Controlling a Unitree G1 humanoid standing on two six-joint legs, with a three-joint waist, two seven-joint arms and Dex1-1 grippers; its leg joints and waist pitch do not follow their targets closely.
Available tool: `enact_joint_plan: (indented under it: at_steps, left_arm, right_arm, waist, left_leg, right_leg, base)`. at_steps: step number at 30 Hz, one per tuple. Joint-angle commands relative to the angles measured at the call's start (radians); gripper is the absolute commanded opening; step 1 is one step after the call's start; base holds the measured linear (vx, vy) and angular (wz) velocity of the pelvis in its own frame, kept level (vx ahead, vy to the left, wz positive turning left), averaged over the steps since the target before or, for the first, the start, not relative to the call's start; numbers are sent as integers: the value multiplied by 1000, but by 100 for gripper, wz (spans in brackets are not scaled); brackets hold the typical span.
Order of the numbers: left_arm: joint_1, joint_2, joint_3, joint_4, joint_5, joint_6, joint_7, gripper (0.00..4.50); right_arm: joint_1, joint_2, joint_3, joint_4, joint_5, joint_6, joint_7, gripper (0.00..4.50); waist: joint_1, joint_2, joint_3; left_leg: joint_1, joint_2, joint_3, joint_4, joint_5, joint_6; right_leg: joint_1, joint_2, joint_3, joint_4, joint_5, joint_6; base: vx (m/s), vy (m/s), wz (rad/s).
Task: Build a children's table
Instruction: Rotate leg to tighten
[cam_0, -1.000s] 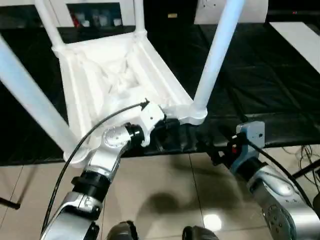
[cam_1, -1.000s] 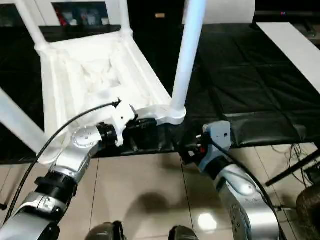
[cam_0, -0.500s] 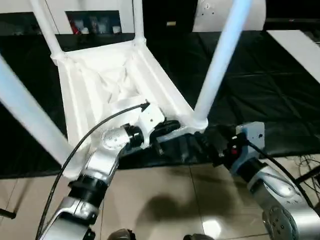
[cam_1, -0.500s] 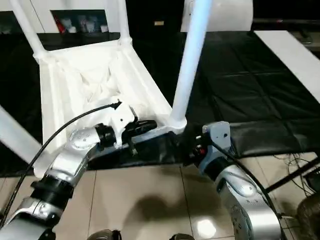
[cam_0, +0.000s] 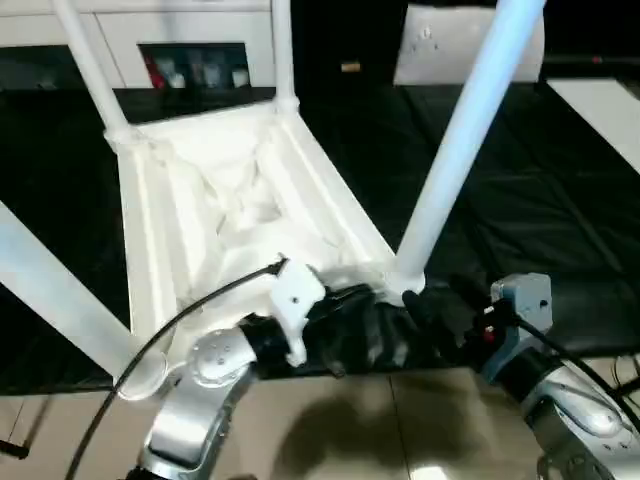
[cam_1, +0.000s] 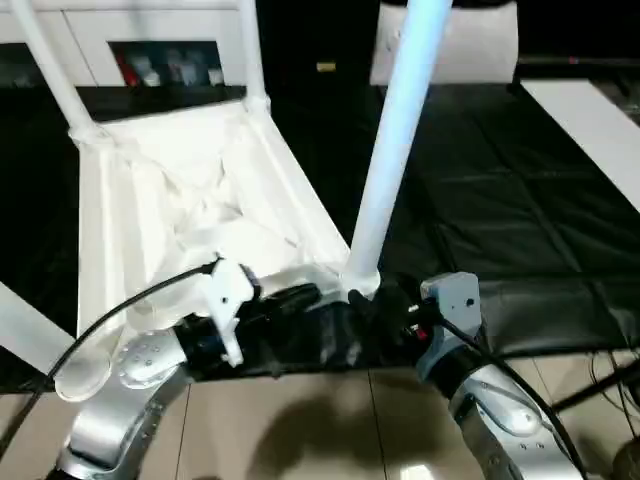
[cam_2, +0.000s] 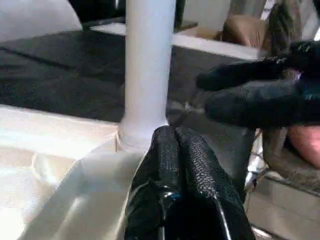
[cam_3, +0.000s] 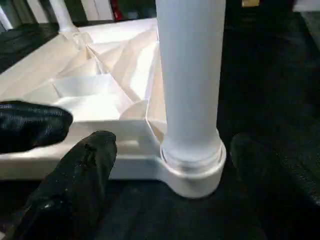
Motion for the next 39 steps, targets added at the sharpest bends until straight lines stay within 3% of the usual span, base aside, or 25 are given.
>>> enact_joint_plan:
  at_steps: [1, 5, 6, 7, 8, 9, 10, 11, 12, 13, 15, 16, 17, 18, 19, 20, 21, 22, 23, 24, 25, 26, 27, 31, 39]
  left_arm:
    - [33, 6, 12, -44, 1, 28, 30, 0]
    - [70, 15, 20, -73, 5, 43, 48, 0]
    - [82, 24, 16, -94, 7, 58, 54, 0]
    - [82, 24, 16, -94, 7, 58, 54, 0]
    - [89, 30, 13, -113, 6, 75, 62, 0]
    - [89, 30, 13, -113, 6, 75, 62, 0]
    - [91, 35, 8, -125, 8, 89, 68, 0]
    - [90, 38, 6, -128, 11, 99, 72, 0]
    - [87, 43, 0, -134, 20, 118, 82, 0]
    - [87, 43, 0, -134, 20, 118, 82, 0]
    - [101, 44, -2, -156, -9, 117, 69, 0]
    - [101, 44, -2, -156, -9, 117, 69, 0]
    - [105, 47, -6, -166, -24, 137, 60, 0]
    - [106, 47, -3, -176, -49, 159, 52, 32]
    - [103, 50, -3, -182, -66, 178, 45, 40]
    - [100, 52, -2, -186, -78, 191, 42, 44]
    - [91, 65, -7, -188, -72, 205, 37, 53]
    - [90, 66, -8, -189, -72, 210, 37, 73]
    - [83, 70, -10, -192, -69, 229, 37, 73]
    - [75, 73, -11, -197, -71, 260, 41, 79]
    - [65, 83, -18, -205, -67, 298, 42, 82]
    - [65, 83, -18, -205, -67, 300, 42, 90]
    - [49, 111, -34, -228, -74, 413, 42, 111]
    - [31, 150, -43, -256, -100, 557, 60, 124]
    - [-15, 190, -68, -299, -52, 745, 113, 124]
  right_arm:
    - [7, -5, -1, -17, 13, -9, 1, 400]
    - [11, -4, 2, -14, 11, -15, 1, 400]
    - [14, -6, 3, -14, 12, -18, 1, 400]
    - [14, -6, 3, -14, 12, -18, 1, 400]
    - [20, -9, 5, -16, 12, -20, 4, 400]
    - [21, -9, 5, -16, 12, -20, 4, 400]
    - [27, -13, 6, -18, 11, -21, 7, 400]
    - [31, -15, 6, -20, 11, -21, 8, 400]
    - [37, -17, 6, -23, 10, -21, 9, 400]
    - [37, -17, 6, -23, 10, -21, 9, 400]
    - [51, -17, 5, -34, 12, -20, 7, 400]
    - [51, -17, 5, -34, 12, -20, 7, 400]
    - [56, -16, 2, -39, 14, -19, 6, 400]
    - [61, -15, 0, -41, 16, -19, 4, 405]
    - [64, -13, -2, -41, 20, -20, 1, 405]
    - [66, -12, -4, -40, 23, -23, -1, 405]
    - [65, -11, -5, -38, 28, -25, 0, 405]
    - [65, -11, -5, -37, 29, -26, 0, 421]
    - [66, -11, -6, -36, 34, -29, 0, 421]
    - [66, -13, -8, -34, 38, -32, 1, 431]
    - [65, -16, -8, -32, 35, -37, 4, 440]
    - [65, -17, -8, -32, 35, -38, 4, 446]
    - [59, -23, -10, -25, 35, -52, 19, 450]
    - [47, -41, -10, -12, 26, -67, 50, 450]
    - [19, -86, -8, 30, 19, -82, 66, 450]
  waist:
    - [-7, -5, -44]
    - [-11, -8, -59]
    - [-30, 2, -72]
    - [-76, 7, -74]
    - [-99, -2, -87]
    - [-107, -27, -67]
    - [-100, -40, -57]
    - [-52, -119, -53]
    - [-25, -91, -50]
    - [-30, -110, -46]
    - [-17, -97, -19]
    - [-6, -67, -8]
    - [-2, -43, -4]
    - [2, 4, -12]
    - [-31, 35, -18]
    - [-49, 42, -48]
    - [-60, 32, -69]
    - [-50, 38, -77]
    - [-49, 30, -74]
    - [-40, 9, -65]
    - [-30, -12, -55]
    - [-24, -21, -53]
    - [-4, -18, -53]
    - [-11, -3, -17]
    - [-31, -4, -20]
  left_leg:
    - [13, 5, -10, -74, 91, 166]
    - [24, -26, -24, -52, 161, 224]
    - [94, 2, -69, -57, 228, 292]
    - [230, 99, -178, -73, 280, 440]
    - [271, 161, -228, -79, 352, 516]
    - [217, 176, -189, -77, 340, 488]
    - [171, 115, -130, -72, 227, 389]
    - [10, -100, 12, 37, -52, 214]
    - [-42, -142, 3, 131, -132, 189]
    - [-124, -96, -49, 208, -9, 84]
    - [-108, -100, -57, 177, 123, 0]
    - [-90, -75, -60, 110, 242, -4]
    - [-83, -53, -69, 64, 278, 5]
    - [-93, -9, -89, -14, 280, 36]
    - [-87, 58, -146, -96, 200, 90]
    - [-21, 108, -214, -87, 225, 227]
    - [3, 122, -232, -75, 398, 285]
    - [9, 107, -232, -52, 774, 297]
    - [-3, 101, -222, -60, 871, 283]
    - [-40, 69, -189, -83, 808, 232]
    - [-78, 23, -137, -77, 431, 164]
    - [-102, -1, -104, -60, 252, 123]
    - [-96, 6, -85, -44, 86, 59]
    - [-61, 46, -96, -108, -308, -74]
    - [-74, 36, -109, -138, -492, -181]
  right_leg:
    - [48, 13, 14, -62, -23, -159]
    - [77, 39, 22, -52, 117, -26]
    - [29, 57, 5, 2, 163, 18]
    - [-142, 26, -10, 105, -15, 47]
    - [-202, -1, 1, 155, -120, 81]
    - [-263, -68, 61, 195, -63, 71]
    - [-235, -72, 80, 142, 46, 7]
    - [-34, -35, 188, -5, 1, 2]
    - [28, -100, 275, -49, -65, -68]
    - [75, -115, 224, -1, -69, -49]
    - [12, -94, 158, -39, 22, 11]
    - [-33, -104, 119, -85, -30, -66]
    - [-41, -114, 104, -102, -80, -112]
    - [-10, -89, 65, -95, -62, -145]
    - [0, -3, -4, 2, 69, -110]
    - [-78, 37, 11, 112, 73, -91]
    - [-92, 13, 36, 117, 98, -74]
    - [-115, -7, 64, 106, 179, -25]
    - [-114, -17, 75, 98, 212, 4]
    - [-99, -31, 86, 61, 253, 22]
    - [-96, -78, 105, -3, 255, -18]
    - [-79, -119, 113, -22, 278, -41]
    - [-60, -151, 114, -32, 260, -62]
    - [-93, -71, 82, -31, -259, -215]
    - [-100, -81, 77, -35, -238, -146]
  base:
    - [81, -45, 4]
    - [130, -15, 7]
    - [179, -89, 16]
    - [179, -89, 16]
    - [158, -143, -3]
    - [113, -160, -4]
    - [113, -160, -4]
    - [40, -154, 15]
    - [106, -123, -8]
    - [106, -123, -8]
    - [127, -66, -16]
    - [89, -54, -7]
    - [95, -23, -5]
    - [188, 41, -11]
    - [188, 41, -11]
    - [203, 73, -9]
    - [129, 51, -1]
    - [129, 51, -1]
    - [61, 24, -6]
    - [0, 0, 0]
    - [0, 0, 0]
    - [0, 0, 0]
    - [0, 0, 0]
    - [-61, 13, 3]
    - [-31, 50, -13]
